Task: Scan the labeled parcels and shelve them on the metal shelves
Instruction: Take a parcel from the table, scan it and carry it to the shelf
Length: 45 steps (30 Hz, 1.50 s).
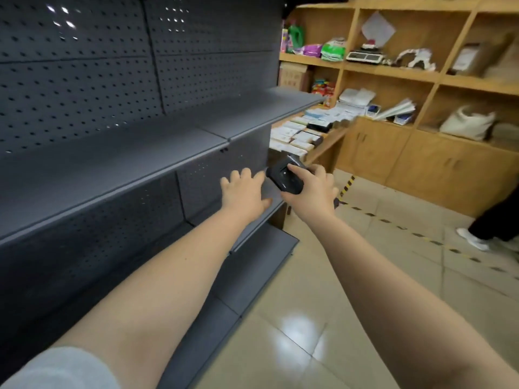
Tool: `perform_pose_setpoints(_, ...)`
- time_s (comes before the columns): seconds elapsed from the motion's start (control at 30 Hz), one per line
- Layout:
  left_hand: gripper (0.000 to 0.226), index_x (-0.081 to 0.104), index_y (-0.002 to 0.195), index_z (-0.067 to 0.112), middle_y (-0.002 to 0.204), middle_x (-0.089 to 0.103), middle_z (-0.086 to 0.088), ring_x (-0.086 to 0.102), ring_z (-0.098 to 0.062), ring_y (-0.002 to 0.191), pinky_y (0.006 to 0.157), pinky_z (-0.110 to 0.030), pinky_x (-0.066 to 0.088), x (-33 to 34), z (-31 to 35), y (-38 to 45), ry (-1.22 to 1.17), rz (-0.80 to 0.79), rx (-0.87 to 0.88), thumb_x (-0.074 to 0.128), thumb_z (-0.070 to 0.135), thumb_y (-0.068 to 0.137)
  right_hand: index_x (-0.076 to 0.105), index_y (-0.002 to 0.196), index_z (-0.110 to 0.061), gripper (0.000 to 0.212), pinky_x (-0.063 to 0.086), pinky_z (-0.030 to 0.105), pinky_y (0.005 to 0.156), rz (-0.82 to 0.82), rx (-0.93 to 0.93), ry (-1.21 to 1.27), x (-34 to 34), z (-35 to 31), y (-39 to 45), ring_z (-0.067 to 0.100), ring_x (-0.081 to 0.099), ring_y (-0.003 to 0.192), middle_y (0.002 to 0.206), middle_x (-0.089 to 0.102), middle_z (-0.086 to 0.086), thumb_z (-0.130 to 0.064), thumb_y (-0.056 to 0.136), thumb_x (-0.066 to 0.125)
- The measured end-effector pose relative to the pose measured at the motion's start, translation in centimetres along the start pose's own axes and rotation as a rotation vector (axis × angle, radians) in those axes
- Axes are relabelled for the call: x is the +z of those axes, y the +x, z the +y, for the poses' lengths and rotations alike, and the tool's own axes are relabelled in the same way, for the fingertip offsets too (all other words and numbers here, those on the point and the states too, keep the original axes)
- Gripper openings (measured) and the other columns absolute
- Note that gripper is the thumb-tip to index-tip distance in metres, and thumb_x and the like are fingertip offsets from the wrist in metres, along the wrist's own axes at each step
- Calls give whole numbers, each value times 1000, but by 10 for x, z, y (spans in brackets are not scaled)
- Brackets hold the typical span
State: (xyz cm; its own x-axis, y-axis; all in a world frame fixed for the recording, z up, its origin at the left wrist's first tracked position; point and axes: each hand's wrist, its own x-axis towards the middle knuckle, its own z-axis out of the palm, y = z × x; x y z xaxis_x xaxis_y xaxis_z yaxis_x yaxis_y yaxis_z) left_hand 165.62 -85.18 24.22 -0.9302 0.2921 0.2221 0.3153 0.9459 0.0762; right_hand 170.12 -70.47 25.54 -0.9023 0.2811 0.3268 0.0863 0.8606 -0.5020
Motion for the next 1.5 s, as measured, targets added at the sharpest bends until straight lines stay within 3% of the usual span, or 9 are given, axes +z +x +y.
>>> perform_pose_setpoints(0.13, 66, 35, 148, 30, 143, 43, -8, 38, -34, 131, 103, -51, 33, 63, 71, 41, -61, -69, -37, 56, 57, 92, 47, 140, -43, 64, 27, 42, 107, -23, 122, -9, 3, 98, 27, 27, 34, 127, 139, 40, 0, -43, 81, 72)
perform_pose_setpoints(0.43, 52, 52, 131, 29, 146, 37, -7, 35, -36, 130, 106, -48, 30, 172, 146, 118, -272, -112, -123, 67, 52, 86, 45, 141, -39, 62, 25, 46, 104, -79, 222, -241, 59, 242, 84, 34, 34, 125, 142, 38, 7, -37, 83, 68)
perform_pose_setpoints(0.73, 62, 42, 146, 35, 155, 28, -8, 27, -33, 139, 112, -51, 25, 276, 214, 310, -319, -317, -21, 65, 46, 90, 48, 140, -40, 65, 27, 44, 105, -83, 400, -145, 114, 335, 254, 31, 37, 124, 141, 41, 4, -39, 79, 73)
perform_pose_setpoints(0.9, 61, 42, 145, 35, 153, 33, -8, 29, -34, 137, 110, -51, 29, 301, 249, 438, -363, -328, -24, 66, 44, 89, 48, 140, -41, 66, 26, 42, 104, -53, 474, -131, 115, 386, 354, 29, 35, 126, 142, 40, 4, -37, 79, 73)
perform_pose_setpoints(1.17, 58, 47, 141, 35, 147, 40, -7, 31, -33, 133, 106, -48, 30, 341, 322, 610, -412, -233, -77, 67, 45, 88, 47, 140, -43, 65, 23, 40, 106, -57, 445, -75, 121, 484, 509, 27, 32, 127, 144, 36, 0, -38, 80, 73)
perform_pose_setpoints(1.5, 59, 40, 146, 35, 151, 37, -10, 29, -35, 138, 112, -54, 26, 371, 380, 820, -377, -155, -400, 62, 45, 93, 47, 140, -41, 66, 26, 41, 103, -241, 172, -81, 147, 585, 754, 31, 33, 126, 145, 36, 1, -38, 80, 72)
